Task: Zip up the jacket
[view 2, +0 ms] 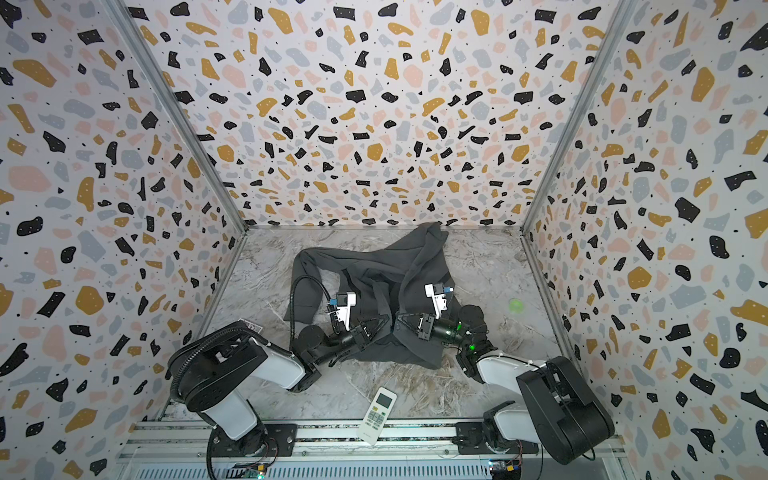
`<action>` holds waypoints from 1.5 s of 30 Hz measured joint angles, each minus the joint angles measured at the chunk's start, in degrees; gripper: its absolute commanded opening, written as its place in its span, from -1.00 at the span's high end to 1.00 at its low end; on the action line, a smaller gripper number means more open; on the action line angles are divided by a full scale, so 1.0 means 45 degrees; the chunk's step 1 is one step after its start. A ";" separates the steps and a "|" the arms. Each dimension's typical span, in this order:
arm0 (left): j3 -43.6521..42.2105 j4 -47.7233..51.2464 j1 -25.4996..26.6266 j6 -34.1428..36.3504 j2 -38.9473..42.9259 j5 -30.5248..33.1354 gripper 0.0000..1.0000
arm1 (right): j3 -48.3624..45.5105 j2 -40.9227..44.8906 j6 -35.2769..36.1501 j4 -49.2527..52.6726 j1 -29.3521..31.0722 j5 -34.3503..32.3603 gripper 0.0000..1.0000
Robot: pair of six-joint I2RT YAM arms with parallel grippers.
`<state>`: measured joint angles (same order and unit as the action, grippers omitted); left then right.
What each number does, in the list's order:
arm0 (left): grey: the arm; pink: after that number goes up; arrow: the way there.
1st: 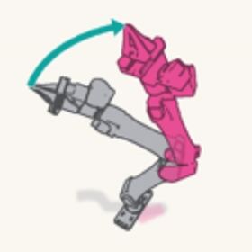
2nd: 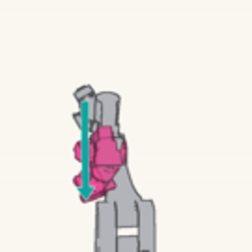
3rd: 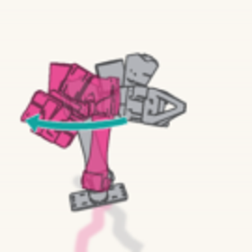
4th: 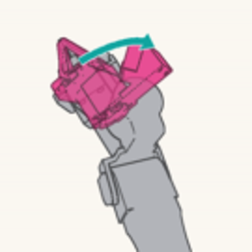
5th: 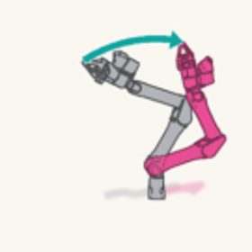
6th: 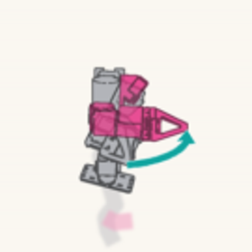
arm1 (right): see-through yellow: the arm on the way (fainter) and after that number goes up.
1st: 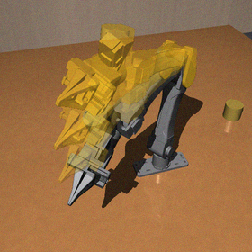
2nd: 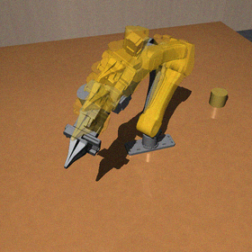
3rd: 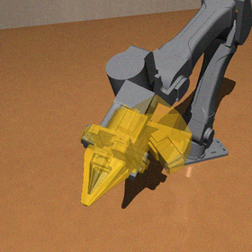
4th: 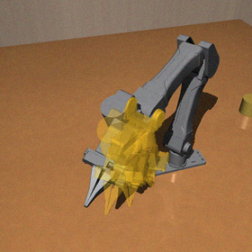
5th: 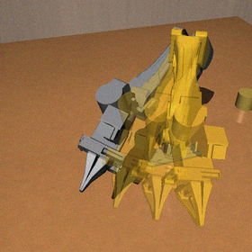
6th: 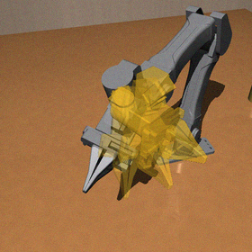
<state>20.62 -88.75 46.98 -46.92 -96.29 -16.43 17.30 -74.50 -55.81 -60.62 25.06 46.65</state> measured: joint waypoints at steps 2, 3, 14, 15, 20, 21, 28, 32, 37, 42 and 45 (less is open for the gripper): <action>0.0000 -0.0005 0.0024 0.0063 0.0044 0.0214 1.00 | 0.0000 0.0005 -0.0005 0.0000 0.0000 0.0024 1.00; 0.0005 0.0000 0.0034 0.0112 0.0053 0.0306 1.00 | 0.0000 0.0019 -0.0010 0.0000 0.0000 0.0024 1.00; 0.0000 0.0000 0.0418 0.0981 0.0131 0.1263 1.00 | 0.0000 0.0112 -0.0136 -0.0015 0.0141 -0.0092 1.00; -0.0005 0.0010 0.0447 0.1093 0.0180 0.1345 1.00 | 0.0000 0.0112 -0.0155 -0.0044 0.0194 -0.0136 1.00; -0.0194 0.0000 0.0699 0.1807 0.0583 0.1666 1.00 | 0.0000 -0.0073 -0.0277 -0.0330 0.0369 -0.0277 1.00; -0.0223 -0.0005 0.0738 0.1914 0.0646 0.1700 1.00 | 0.0000 -0.0141 -0.0311 -0.0398 0.0398 -0.0287 1.00; -0.0296 -0.0005 0.0816 0.2259 0.0709 0.1846 1.00 | 0.0005 -0.0374 -0.0447 -0.0665 0.0515 -0.0340 1.00; -0.0301 0.0000 0.0874 0.2307 0.0709 0.1904 1.00 | 0.0005 -0.0374 -0.0486 -0.0714 0.0520 -0.0389 1.00; -0.0316 -0.0005 0.0908 0.2385 0.0709 0.2011 1.00 | 0.0005 -0.0374 -0.0544 -0.0782 0.0539 -0.0481 1.00; -0.0335 -0.0005 0.0933 0.2429 0.0709 0.2147 1.00 | 0.0005 -0.0359 -0.0588 -0.0826 0.0549 -0.0529 1.00; -0.0335 -0.0005 0.0933 0.2429 0.0709 0.2210 1.00 | 0.0005 -0.0355 -0.0597 -0.0831 0.0559 -0.0544 1.00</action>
<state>19.11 -88.77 51.18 -35.99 -93.10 -6.48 17.32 -76.09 -58.50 -64.36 27.57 44.21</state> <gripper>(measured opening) 0.058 0.081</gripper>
